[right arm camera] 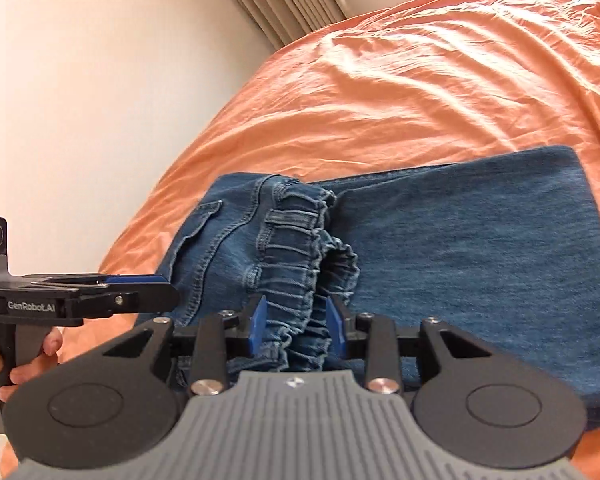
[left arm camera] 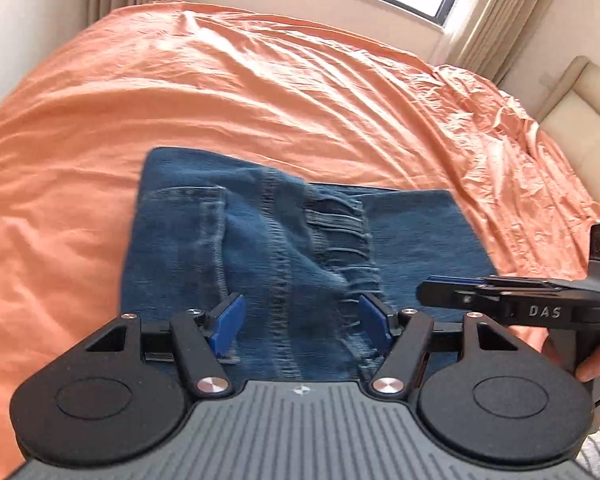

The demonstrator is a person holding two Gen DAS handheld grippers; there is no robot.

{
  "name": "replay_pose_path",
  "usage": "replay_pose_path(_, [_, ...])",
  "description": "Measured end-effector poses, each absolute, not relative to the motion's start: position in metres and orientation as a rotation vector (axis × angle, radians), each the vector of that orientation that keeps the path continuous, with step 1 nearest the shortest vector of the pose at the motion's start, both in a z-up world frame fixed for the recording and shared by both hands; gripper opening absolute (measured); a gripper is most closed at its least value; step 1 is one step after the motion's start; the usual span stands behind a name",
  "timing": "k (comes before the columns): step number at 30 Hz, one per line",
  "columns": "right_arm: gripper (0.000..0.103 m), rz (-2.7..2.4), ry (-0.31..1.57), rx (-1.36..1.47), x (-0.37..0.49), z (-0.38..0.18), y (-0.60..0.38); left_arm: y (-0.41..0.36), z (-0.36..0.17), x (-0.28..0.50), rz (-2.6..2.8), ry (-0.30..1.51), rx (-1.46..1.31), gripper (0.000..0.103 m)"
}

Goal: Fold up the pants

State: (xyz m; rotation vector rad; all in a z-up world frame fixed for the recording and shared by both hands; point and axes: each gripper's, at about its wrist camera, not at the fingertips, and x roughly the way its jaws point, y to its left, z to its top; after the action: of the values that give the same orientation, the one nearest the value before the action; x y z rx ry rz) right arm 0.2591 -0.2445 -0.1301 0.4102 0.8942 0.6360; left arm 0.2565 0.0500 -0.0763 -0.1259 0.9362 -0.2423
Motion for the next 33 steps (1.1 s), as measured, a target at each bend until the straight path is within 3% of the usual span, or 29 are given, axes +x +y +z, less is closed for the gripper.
replay_pose_path(2, [0.031, 0.638, 0.916, 0.459, 0.272, -0.140, -0.237, 0.063, -0.078, 0.256, -0.202, 0.940, -0.098, 0.076])
replay_pose_path(4, [0.041, 0.633, 0.938, 0.517, 0.284, -0.154, -0.233, 0.080, -0.081, 0.252, -0.182, 0.943, -0.105, 0.076])
replay_pose_path(6, [0.043, 0.636, 0.968, 0.578, 0.293, -0.168, -0.229, 0.093, -0.086, 0.249, -0.170, 0.962, -0.135, 0.076])
replay_pose_path(7, [0.038, 0.640, 0.988, 0.604, 0.296, -0.173, -0.228, 0.099, -0.089, 0.247, -0.168, 0.970, -0.147, 0.076])
replay_pose_path(8, [0.021, 0.648, 1.000, 0.625, 0.297, -0.175, -0.226, 0.103, -0.091, 0.245, -0.161, 0.975, -0.151, 0.075])
replay_pose_path(11, [0.005, 0.650, 0.963, 0.572, 0.289, -0.159, -0.221, 0.113, -0.093, 0.239, -0.139, 0.965, -0.153, 0.074])
replay_pose_path(21, [0.000, 0.799, 0.797, 0.601, 0.227, -0.063, -0.238, 0.115, -0.068, 0.226, -0.174, 0.864, -0.165, 0.071])
replay_pose_path(29, [0.000, 0.603, 1.006, 0.595, 0.214, -0.146, -0.245, 0.096, -0.076, 0.244, -0.194, 0.890, -0.084, 0.071])
replay_pose_path(33, [0.000, 0.555, 1.024, 0.535, 0.216, -0.174, -0.233, 0.084, -0.091, 0.258, -0.185, 0.908, -0.027, 0.071])
